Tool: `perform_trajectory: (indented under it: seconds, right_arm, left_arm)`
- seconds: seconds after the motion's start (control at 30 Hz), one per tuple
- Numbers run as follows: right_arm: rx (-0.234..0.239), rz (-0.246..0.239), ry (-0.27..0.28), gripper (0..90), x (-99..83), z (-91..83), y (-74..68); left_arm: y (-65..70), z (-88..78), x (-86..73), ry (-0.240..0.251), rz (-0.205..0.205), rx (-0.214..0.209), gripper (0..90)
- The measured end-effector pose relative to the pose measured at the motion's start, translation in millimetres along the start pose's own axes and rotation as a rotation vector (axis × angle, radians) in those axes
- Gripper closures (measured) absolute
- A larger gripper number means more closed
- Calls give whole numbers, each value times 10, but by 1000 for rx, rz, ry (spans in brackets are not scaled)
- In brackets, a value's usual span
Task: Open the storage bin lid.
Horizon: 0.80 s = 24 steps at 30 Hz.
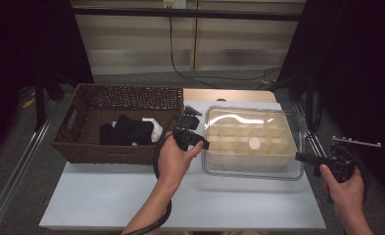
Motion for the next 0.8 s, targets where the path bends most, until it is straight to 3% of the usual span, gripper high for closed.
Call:
perform_trajectory:
  seconds: [0.13,0.33,0.5,0.57,0.8]
  right_arm:
    - [7,-9,0,656,-75,-22,-30]
    - [18,-11,-1,650,-224,-35,-60]
    - [43,-11,-11,640,-367,-5,-76]
    - [41,-10,-19,640,-427,25,-70]
    - [44,-7,-37,632,-610,107,-58]
  left_arm:
    - [-12,63,-110,-6,-19,-8,774]
    - [-41,181,-332,-39,-11,-25,769]
    - [-61,248,-469,-37,-21,-41,769]
    - [-82,272,-523,-56,-5,-39,771]
    - [-87,354,-653,-67,-5,-27,771]
Point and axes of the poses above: each handheld gripper's, and its own axes: z roughly forward along the jaws, x roughly out of its top, y roughly to its right, the point moved 10 cm from there along z, roughly forward along the jaws, and after that the axes turned 12 degrees about -y, right-handed, at the moved point
